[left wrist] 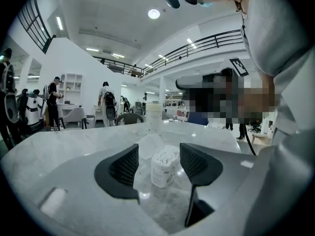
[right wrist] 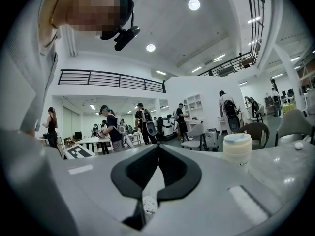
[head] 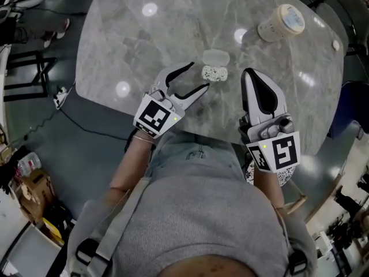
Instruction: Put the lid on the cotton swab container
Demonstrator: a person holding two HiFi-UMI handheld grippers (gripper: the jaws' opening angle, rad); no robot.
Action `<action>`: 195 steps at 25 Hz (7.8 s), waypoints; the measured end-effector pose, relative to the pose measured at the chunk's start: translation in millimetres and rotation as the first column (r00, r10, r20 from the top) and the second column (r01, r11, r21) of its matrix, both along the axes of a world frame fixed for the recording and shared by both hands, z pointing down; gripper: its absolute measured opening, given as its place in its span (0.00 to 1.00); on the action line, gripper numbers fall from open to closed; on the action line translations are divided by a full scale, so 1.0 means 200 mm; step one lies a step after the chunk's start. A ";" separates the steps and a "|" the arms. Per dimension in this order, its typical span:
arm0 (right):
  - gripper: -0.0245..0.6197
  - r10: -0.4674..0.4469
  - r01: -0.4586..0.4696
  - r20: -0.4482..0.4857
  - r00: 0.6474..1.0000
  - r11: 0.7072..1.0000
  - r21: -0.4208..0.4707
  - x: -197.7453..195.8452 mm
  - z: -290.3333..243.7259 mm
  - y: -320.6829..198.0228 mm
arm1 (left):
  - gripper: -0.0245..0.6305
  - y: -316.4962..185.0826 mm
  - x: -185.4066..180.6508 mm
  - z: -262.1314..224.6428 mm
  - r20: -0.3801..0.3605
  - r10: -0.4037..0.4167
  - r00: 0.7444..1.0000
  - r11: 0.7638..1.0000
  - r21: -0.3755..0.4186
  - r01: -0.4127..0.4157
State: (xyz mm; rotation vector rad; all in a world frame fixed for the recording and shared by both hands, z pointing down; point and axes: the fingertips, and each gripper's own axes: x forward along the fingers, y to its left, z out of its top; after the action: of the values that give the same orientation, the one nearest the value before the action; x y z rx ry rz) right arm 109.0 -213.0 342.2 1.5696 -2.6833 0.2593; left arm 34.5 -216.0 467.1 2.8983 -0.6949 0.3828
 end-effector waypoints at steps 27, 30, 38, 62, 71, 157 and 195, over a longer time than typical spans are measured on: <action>0.03 -0.013 0.013 0.011 1.000 1.000 -0.002 0.06 -0.02 0.06 | 0.48 -0.01 0.22 0.35 0.134 0.073 0.988 0.991 -0.122 -0.057; 0.03 -0.008 0.008 0.013 1.000 1.000 0.002 0.06 -0.03 0.07 | 0.48 -0.02 0.24 0.37 0.142 0.068 0.988 0.991 -0.127 -0.050; 0.03 -0.006 0.006 0.013 1.000 1.000 0.009 0.06 -0.05 0.08 | 0.49 -0.05 0.26 0.38 0.171 0.035 0.985 0.992 -0.122 -0.014; 0.03 -0.049 0.048 0.009 0.999 0.997 0.052 0.00 -0.14 0.09 | 0.46 -0.08 0.22 0.13 0.047 0.005 0.999 0.996 -0.091 0.000; 0.03 -0.063 0.062 0.017 0.998 0.995 0.077 -0.03 -0.19 0.09 | 0.46 -0.10 0.18 -0.06 0.048 0.007 0.999 0.998 -0.064 -0.004; 0.17 -0.440 0.428 0.024 0.898 0.883 0.195 -0.20 -0.55 0.06 | 0.45 0.11 0.15 -0.76 0.008 0.165 0.986 0.986 0.021 -0.165; 0.15 -0.458 0.472 -0.114 0.881 0.849 0.238 -0.12 -0.50 0.25 | 0.44 0.14 0.28 -0.76 -0.049 0.099 0.994 0.995 -0.003 -0.099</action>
State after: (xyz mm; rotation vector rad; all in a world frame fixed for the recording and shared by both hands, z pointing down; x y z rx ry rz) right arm 85.8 -164.0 241.3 0.8834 -3.0363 -0.1521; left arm 90.8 -188.9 314.7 2.9340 -0.5440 0.3238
